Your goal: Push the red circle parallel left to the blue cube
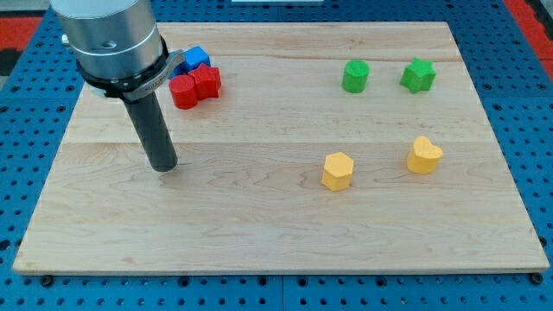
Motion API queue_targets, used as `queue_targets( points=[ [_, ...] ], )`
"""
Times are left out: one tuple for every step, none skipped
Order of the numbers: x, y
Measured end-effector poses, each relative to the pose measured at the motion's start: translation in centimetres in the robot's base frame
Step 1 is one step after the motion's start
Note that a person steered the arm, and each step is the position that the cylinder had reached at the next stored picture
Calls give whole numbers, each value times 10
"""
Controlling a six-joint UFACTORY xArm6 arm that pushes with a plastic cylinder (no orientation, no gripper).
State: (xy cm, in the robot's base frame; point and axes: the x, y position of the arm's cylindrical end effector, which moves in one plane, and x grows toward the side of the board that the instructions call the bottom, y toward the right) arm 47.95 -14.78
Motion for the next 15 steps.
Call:
queue_targets(
  points=[
    [-13, -16],
    [-30, -38],
    [-37, -47],
    [-39, -59],
    [-43, -83],
    [-97, -131],
    [-173, -128],
    [-221, -101],
    [-226, -50],
    [-217, -18],
    [-204, 7],
    [-186, 31],
    [-163, 45],
    [-127, 64],
    [-107, 71]
  ],
)
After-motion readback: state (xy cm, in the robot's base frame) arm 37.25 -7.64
